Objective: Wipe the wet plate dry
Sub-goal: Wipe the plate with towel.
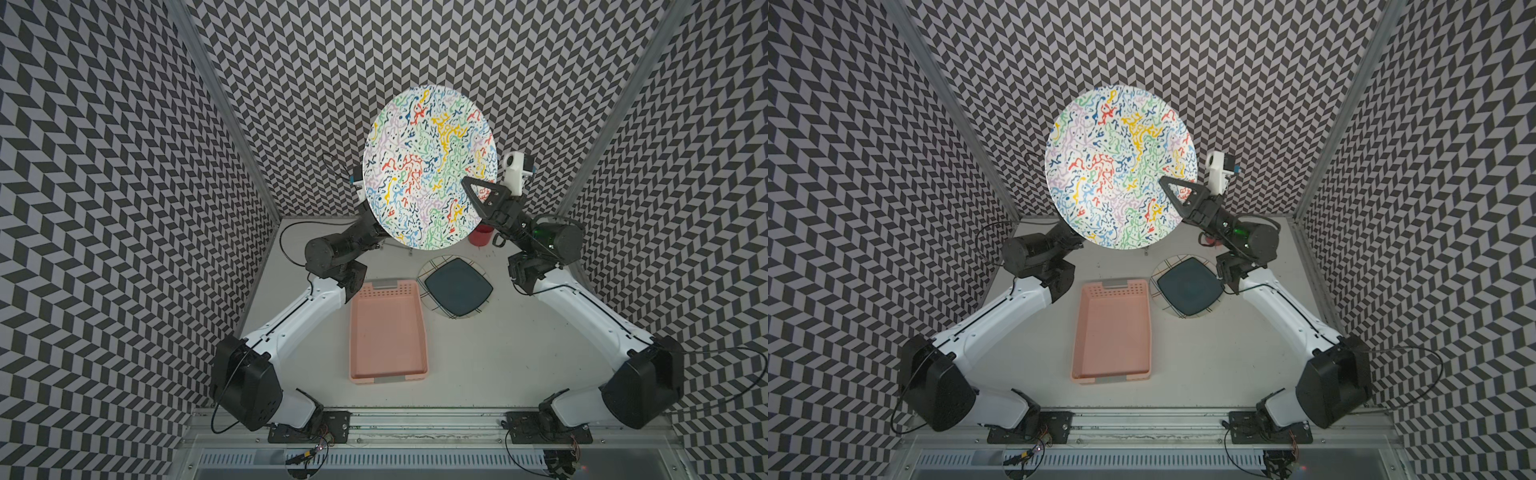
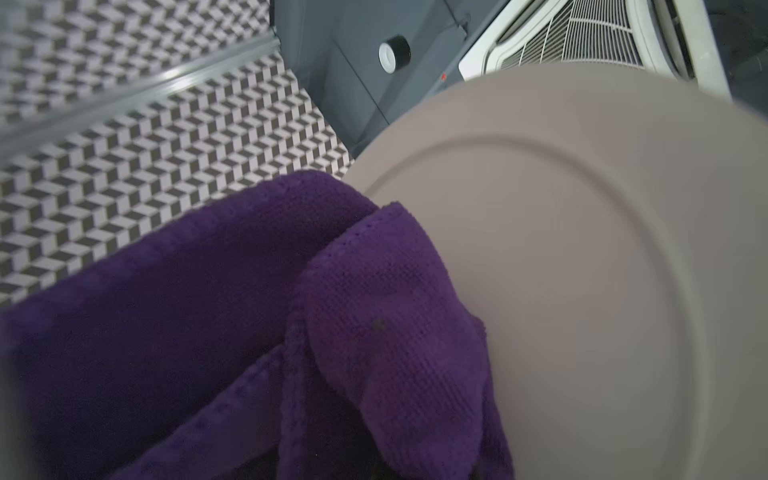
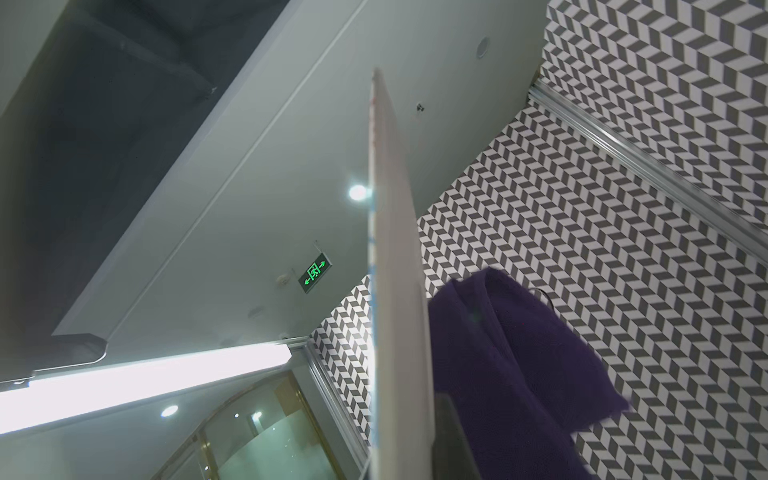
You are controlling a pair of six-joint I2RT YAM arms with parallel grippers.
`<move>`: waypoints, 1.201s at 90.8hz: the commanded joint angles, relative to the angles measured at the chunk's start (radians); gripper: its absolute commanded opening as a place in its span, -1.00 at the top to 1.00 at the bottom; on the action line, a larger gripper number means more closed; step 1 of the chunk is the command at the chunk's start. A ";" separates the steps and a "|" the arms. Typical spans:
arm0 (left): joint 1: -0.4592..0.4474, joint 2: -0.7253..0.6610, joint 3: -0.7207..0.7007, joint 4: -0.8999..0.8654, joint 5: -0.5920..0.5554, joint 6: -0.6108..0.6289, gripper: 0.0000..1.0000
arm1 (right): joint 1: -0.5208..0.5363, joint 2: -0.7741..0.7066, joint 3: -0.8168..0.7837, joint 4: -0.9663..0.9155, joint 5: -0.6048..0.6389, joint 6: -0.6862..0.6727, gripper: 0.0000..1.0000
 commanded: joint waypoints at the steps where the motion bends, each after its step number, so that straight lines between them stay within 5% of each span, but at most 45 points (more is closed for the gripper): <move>1: -0.022 -0.029 0.032 0.079 0.087 0.030 1.00 | -0.059 0.034 0.035 0.017 0.095 0.037 1.00; 18: 0.114 -0.003 0.118 0.203 0.028 -0.136 1.00 | -0.029 -0.026 -0.055 -0.013 0.012 -0.002 1.00; 33: 0.004 0.046 0.155 0.169 0.034 -0.079 1.00 | 0.064 -0.027 -0.098 -0.020 -0.006 -0.031 1.00; 56: -0.155 0.015 0.120 -0.005 0.083 0.115 1.00 | -0.016 0.075 0.104 -0.045 0.057 -0.032 1.00; 82: -0.083 -0.208 0.070 -0.484 0.109 0.499 1.00 | -0.246 -0.054 -0.054 -0.228 0.091 -0.124 1.00; 109: 0.049 -0.336 0.054 -1.023 0.028 0.891 1.00 | -0.296 -0.249 -0.237 -0.660 0.206 -0.394 1.00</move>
